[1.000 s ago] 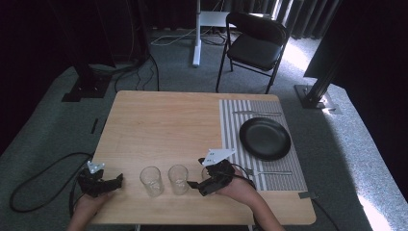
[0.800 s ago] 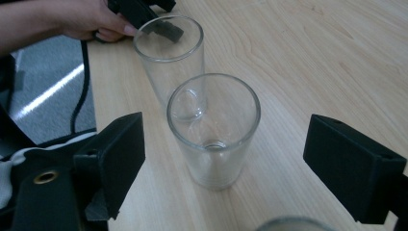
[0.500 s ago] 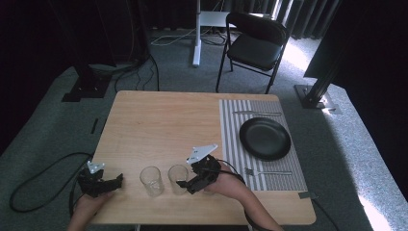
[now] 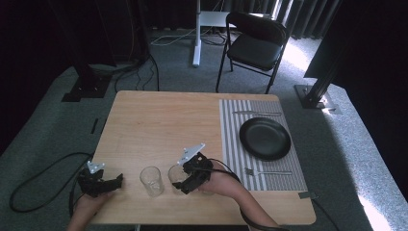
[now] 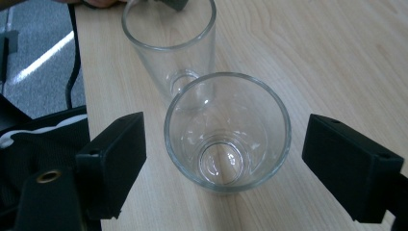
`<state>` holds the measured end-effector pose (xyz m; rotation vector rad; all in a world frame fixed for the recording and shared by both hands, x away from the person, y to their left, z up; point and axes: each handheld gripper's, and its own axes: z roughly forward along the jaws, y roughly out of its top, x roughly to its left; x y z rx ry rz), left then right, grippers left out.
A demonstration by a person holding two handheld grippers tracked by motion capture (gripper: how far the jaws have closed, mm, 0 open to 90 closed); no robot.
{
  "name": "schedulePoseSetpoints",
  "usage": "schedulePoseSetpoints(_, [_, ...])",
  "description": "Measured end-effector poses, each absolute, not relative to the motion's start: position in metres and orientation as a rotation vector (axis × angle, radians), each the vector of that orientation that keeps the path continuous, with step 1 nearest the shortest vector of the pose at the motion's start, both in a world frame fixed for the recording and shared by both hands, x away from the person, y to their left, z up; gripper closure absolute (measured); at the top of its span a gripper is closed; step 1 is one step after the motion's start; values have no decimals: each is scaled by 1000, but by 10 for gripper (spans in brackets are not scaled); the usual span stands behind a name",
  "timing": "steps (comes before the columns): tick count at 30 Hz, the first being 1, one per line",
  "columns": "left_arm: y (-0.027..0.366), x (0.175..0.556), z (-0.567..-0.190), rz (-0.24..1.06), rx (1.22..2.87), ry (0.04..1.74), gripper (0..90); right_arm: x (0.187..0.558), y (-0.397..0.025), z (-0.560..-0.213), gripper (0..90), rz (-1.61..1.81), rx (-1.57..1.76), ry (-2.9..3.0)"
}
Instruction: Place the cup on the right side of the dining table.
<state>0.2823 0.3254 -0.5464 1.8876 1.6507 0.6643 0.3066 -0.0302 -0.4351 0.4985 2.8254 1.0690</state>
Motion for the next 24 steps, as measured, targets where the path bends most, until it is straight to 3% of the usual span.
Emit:
schedulePoseSetpoints(9, [326, 282, -546, 664, 1888, 1649, 6, 310, -21, -438, 169, 967, 506, 2865])
schedulePoseSetpoints(24, [325, 282, -546, 663, 1885, 1649, 6, 309, -6, -440, 274, 835, 486, 2872])
